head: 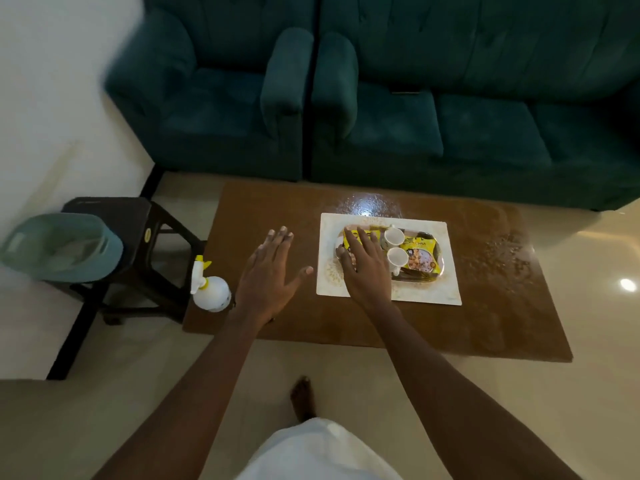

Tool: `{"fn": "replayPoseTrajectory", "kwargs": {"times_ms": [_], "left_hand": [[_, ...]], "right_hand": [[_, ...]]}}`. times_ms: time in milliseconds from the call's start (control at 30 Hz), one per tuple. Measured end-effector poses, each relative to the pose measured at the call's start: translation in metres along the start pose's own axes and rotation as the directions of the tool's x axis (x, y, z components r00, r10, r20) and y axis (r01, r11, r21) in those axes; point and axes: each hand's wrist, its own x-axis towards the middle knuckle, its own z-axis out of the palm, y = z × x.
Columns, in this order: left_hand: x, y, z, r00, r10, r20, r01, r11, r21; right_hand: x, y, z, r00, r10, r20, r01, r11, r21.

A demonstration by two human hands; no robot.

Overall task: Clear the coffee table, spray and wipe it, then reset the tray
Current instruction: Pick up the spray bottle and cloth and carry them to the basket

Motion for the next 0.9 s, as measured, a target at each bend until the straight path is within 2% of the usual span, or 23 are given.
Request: {"fn": "replayPoseTrajectory", "kwargs": {"times_ms": [567,733,900], "left_hand": [[-0.094,-0.067,-0.064,0.979,-0.164,-0.120,0.166,0.986,0.005],[-0.096,-0.113,-0.084,0.972,-0.178,-0.150,0.176,0.984,-0.030],[-0.094,-0.168,-0.095,0.987,-0.129,-0.100,0.128,0.992,-0.021]], "right_hand": [[-0.065,-0.084,0.033,0.985,-0.162,0.061,0.160,0.987,0.031],[-0.064,-0.119,0.065,0.984,-0.159,0.085,0.157,0.987,0.032],[-0.064,-0.158,0.103,0.994,-0.101,0.049,0.098,0.993,0.069]]}}
